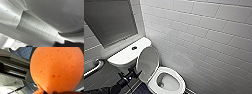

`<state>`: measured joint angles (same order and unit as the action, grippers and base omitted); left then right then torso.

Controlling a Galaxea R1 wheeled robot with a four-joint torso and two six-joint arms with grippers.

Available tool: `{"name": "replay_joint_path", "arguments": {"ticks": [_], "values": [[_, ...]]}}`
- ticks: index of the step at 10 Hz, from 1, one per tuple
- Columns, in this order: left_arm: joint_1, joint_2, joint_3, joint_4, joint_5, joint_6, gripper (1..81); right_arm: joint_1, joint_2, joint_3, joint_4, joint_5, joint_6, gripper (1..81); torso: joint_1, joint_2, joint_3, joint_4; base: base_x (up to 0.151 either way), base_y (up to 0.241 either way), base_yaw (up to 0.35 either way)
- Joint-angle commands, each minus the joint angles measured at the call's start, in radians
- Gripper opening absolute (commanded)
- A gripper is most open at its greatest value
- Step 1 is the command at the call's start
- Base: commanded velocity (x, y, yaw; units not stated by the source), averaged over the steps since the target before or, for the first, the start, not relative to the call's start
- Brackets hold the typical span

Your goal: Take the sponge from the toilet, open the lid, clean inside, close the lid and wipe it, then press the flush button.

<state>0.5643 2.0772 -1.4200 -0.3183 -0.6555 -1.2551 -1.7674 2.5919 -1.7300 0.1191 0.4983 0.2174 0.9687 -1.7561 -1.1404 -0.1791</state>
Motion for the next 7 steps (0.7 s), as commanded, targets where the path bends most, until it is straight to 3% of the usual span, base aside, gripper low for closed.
{"name": "replay_joint_path", "arguments": {"ticks": [1, 2, 7], "values": [[0.047, -0.11, -0.019, 0.145, 0.044, 0.111, 81.1, -0.028, -0.02, 0.044, -0.024, -0.072, -0.003, 1.0, 0.0, 0.0, 0.0, 0.0, 0.0, 0.0, 0.0], [0.072, -0.126, -0.019, 0.157, 0.004, 0.109, 81.1, -0.028, -0.02, 0.046, -0.026, -0.072, -0.003, 1.0, 0.0, 0.0, 0.0, 0.0, 0.0, 0.0, 0.0], [0.167, -0.164, 0.013, 0.211, -0.041, 0.102, 81.1, -0.033, -0.017, 0.046, -0.026, -0.072, -0.003, 1.0, 0.0, 0.0, 0.0, 0.0, 0.0, 0.0, 0.0]]}}
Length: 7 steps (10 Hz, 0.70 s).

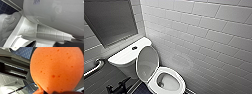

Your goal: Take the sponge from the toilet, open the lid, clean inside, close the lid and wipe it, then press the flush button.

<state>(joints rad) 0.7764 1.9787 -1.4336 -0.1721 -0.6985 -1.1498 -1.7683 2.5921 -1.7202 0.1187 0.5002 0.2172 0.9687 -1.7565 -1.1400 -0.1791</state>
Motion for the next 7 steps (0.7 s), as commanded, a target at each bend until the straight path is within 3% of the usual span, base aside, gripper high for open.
{"name": "replay_joint_path", "arguments": {"ticks": [1, 2, 4, 6, 7], "values": [[-0.021, -0.075, 0.039, 0.145, 0.011, -0.004, 81.1, -0.03, -0.017, 0.031, -0.025, -0.074, -0.002, 1.0, 0.0, 0.0, 0.0, 0.0, 0.0, 0.0, 0.0], [-0.007, -0.073, 0.045, 0.335, 0.061, -0.007, 81.1, -0.023, -0.024, 0.031, -0.025, -0.074, -0.004, 1.0, 0.0, 0.0, 0.0, 0.0, 0.0, 0.0, 0.0], [-0.005, -0.038, 0.098, 0.867, 0.459, -0.039, 81.1, 0.002, -0.051, 0.019, -0.034, -0.075, -0.006, 1.0, 0.0, 0.0, 0.0, 0.0, 0.0, 0.0, 0.0], [0.025, -0.027, 0.283, 1.185, 0.883, -0.032, 81.1, 0.025, -0.076, 0.002, -0.065, -0.075, -0.006, 1.0, 0.0, 0.0, 0.0, 0.0, 0.0, 0.0, 0.0], [0.06, -0.009, 0.212, 0.968, 0.725, -0.018, 81.1, 0.04, -0.094, 0.002, -0.083, -0.075, -0.006, 1.0, 0.0, 0.0, 0.0, 0.0, 0.0, 0.0, 0.0]]}}
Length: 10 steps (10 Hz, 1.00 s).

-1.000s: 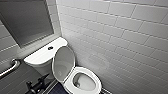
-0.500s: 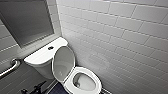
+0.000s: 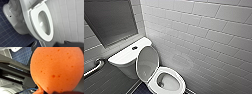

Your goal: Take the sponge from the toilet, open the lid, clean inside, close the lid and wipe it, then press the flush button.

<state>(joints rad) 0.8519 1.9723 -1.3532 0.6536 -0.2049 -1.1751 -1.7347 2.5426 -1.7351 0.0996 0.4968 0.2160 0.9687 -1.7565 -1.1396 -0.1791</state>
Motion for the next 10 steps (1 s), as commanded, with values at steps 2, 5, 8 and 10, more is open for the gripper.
{"name": "replay_joint_path", "arguments": {"ticks": [2, 5, 8, 10], "values": [[0.071, 0.108, 0.382, 0.439, 0.981, 0.144, 81.1, 0.035, -0.074, 0.025, -0.075, -0.069, -0.001, 1.0, 0.0, 0.0, 0.0, 0.0, 0.0, 0.0, 0.0], [0.265, 0.2, 0.333, 0.527, 0.968, 0.195, 81.1, 0.053, -0.124, 0.049, -0.075, -0.026, -0.003, 1.0, 0.0, 0.0, 0.0, 0.0, 0.0, 0.0, 0.0], [0.377, 0.186, 0.23, 0.555, 0.716, 0.192, 81.1, 0.062, -0.252, 0.183, -0.075, 0.017, 0.006, 1.0, 0.0, 0.0, 0.0, 0.0, 0.0, 0.0, 0.0], [0.45, 0.205, 0.195, 0.572, 0.705, 0.195, 81.1, 0.097, -0.35, 0.275, -0.073, 0.031, 0.011, 1.0, 0.0, 0.0, 0.0, 0.0, 0.0, 0.0, 0.0]]}}
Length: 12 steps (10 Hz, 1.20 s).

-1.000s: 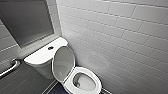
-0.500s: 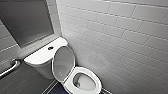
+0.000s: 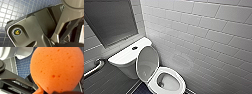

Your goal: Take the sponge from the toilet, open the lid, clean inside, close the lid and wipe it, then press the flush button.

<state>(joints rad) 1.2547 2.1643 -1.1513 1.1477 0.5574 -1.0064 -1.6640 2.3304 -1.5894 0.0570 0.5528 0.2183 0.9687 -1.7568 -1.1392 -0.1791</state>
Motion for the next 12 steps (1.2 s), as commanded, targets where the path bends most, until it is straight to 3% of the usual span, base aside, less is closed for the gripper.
{"name": "replay_joint_path", "arguments": {"ticks": [1, 3, 6, 7, 9, 12], "values": [[0.078, 0.033, -0.021, 0.101, -0.073, 0.026, 81.1, 0.052, -0.193, 0.186, -0.029, -0.024, 0.012, 1.0, 0.0, 0.0, 0.0, 0.0, 0.0, 0.0, 0.0], [0.127, 0.062, -0.045, 0.123, -0.114, 0.026, 81.1, 0.12, -0.288, 0.29, -0.013, -0.024, 0.022, 1.0, 0.0, 0.0, 0.0, 0.0, 0.0, 0.0, 0.0], [0.199, 0.122, -0.192, 0.132, -0.226, 0.026, 81.1, 0.221, -0.379, 0.342, -0.017, -0.03, 0.101, 1.0, 0.0, 0.0, 0.0, 0.0, 0.0, 0.0, 0.0], [0.22, 0.137, -0.237, 0.132, -0.273, 0.026, 81.1, 0.242, -0.394, 0.348, -0.02, -0.03, 0.118, 1.0, 0.0, 0.0, 0.001, 0.092, 0.0, 0.0, 0.0], [0.237, 0.151, -0.274, 0.132, -0.303, 0.026, 81.1, 0.284, -0.406, 0.373, -0.017, -0.034, 0.122, 1.0, 0.0, 0.0, 0.001, 0.117, 0.0, 0.0, 0.0], [0.252, 0.166, -0.275, 0.132, -0.303, 0.026, 81.1, 0.425, -0.42, 0.395, -0.016, -0.092, 0.176, 1.0, 0.0, 0.0, 0.001, 0.217, 0.0, 0.0, 0.0]]}}
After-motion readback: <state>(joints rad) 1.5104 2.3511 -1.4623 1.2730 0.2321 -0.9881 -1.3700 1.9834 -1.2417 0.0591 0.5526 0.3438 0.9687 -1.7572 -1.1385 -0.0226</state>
